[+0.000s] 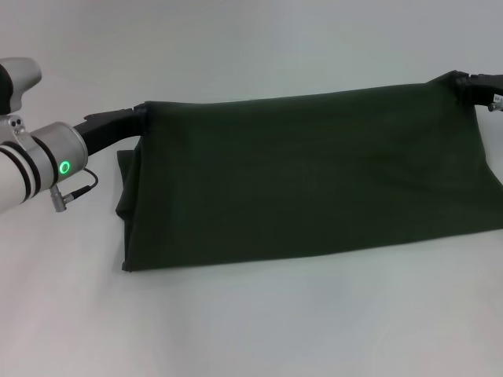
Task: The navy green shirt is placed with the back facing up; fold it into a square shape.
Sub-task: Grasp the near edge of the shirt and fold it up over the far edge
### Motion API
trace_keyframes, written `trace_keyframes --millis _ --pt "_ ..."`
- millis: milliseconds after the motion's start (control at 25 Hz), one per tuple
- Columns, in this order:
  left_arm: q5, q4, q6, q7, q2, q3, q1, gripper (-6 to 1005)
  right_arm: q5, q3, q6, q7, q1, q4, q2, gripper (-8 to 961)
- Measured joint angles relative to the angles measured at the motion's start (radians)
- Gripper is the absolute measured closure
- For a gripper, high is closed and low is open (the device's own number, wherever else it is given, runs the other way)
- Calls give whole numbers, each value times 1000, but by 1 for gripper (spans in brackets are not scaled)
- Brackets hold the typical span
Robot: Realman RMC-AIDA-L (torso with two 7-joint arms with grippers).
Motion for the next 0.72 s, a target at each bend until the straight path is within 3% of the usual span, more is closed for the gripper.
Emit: trace_keyframes --millis 720 --pt "-31 -16 -3 -6 -1 1 -8 972 0 -1 14 -11 -1 -5 4 927"
